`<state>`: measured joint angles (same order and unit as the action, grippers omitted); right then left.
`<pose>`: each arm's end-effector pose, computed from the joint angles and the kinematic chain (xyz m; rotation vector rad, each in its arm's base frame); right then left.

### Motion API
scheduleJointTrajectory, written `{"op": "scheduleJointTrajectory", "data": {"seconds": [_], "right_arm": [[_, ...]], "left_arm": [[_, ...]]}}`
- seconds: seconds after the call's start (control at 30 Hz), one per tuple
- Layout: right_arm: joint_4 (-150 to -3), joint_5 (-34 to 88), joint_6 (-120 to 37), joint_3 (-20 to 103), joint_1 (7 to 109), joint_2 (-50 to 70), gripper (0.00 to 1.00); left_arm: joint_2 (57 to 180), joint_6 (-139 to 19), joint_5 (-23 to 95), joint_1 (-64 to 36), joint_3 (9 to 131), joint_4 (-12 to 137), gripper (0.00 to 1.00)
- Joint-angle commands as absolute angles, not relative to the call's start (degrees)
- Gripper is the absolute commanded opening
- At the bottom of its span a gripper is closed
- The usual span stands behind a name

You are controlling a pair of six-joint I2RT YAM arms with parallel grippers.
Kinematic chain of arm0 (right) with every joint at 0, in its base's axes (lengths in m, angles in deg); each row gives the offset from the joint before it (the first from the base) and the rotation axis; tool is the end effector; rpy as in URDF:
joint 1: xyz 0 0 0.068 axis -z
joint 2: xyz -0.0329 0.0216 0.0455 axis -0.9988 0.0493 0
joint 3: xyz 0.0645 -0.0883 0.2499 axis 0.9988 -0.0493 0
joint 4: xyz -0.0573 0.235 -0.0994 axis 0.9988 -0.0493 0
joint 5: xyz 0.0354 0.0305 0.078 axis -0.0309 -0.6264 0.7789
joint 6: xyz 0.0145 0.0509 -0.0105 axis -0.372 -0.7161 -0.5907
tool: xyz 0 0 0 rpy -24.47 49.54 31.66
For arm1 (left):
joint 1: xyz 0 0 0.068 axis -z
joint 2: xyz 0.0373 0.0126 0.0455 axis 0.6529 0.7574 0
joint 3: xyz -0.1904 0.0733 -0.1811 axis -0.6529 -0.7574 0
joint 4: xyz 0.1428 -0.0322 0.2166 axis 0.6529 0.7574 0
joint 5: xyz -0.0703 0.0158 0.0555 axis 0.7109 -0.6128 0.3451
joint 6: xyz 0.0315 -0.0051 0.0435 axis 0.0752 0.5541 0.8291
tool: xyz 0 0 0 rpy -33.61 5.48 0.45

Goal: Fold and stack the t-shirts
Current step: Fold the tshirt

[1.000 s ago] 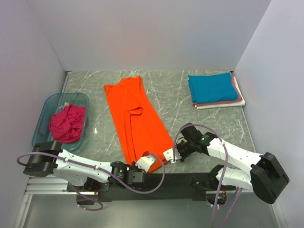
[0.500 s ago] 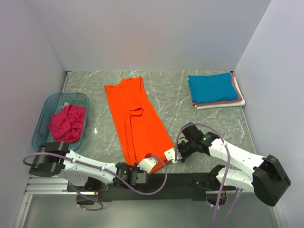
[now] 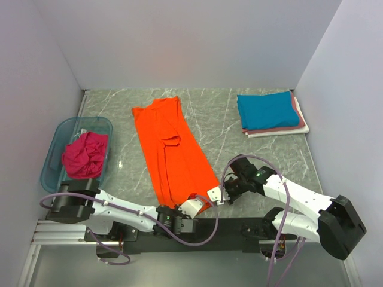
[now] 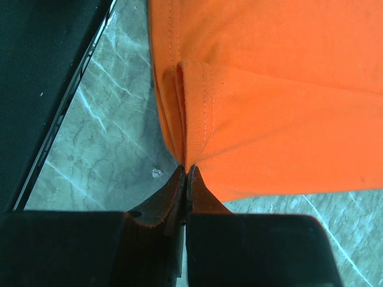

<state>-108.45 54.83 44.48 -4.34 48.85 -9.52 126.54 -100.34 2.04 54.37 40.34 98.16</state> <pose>0.1278 0.1274 0.1748 -2.2003 1.1298 0.5381 -0.0062 -0.2429 0.1591 0.8789 2.4771 -0.1815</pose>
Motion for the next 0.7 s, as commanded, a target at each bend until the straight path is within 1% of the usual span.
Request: {"op": "scheduleJointTrajectory", "data": {"seconds": [0.0, 0.1, 0.13, 0.2, 0.33, 0.4, 0.53, 0.67], "right_arm": [[-109.5, 56.5, 44.6, -4.6, 49.6, -10.7, 0.0], [-109.8, 56.9, 44.7, -4.9, 50.3, -11.4, 0.0], [-109.7, 56.9, 44.7, -5.0, 50.3, -11.5, 0.0], [-109.9, 57.2, 44.8, -5.1, 50.9, -11.6, 0.0], [-110.3, 57.8, 44.8, -4.9, 51.6, -12.1, 0.0], [-110.4, 57.9, 44.8, -4.5, 51.8, -12.2, 0.0], [-110.3, 58.3, 44.3, -3.6, 52.0, -11.9, 0.0], [-110.2, 59.0, 43.7, -2.3, 52.0, -10.7, 0.0]], "left_arm": [[131.1, -103.7, -0.7, 54.4, 40.9, 104.9, 0.27], [133.9, -105.3, -1.5, 55.2, 41.4, 106.8, 0.13], [134.5, -106.1, -1.7, 55.4, 41.5, 107.0, 0.05], [135.9, -106.8, -2.4, 56.0, 41.8, 107.6, 0.01], [136.1, -108.0, -4.1, 56.7, 42.8, 109.1, 0.01], [134.0, -107.8, -5.5, 56.8, 43.7, 109.7, 0.01], [126.4, -106.0, -7.8, 56.6, 43.2, 108.9, 0.0], [120.1, -104.3, -7.6, 55.2, 41.7, 106.3, 0.0]]}}
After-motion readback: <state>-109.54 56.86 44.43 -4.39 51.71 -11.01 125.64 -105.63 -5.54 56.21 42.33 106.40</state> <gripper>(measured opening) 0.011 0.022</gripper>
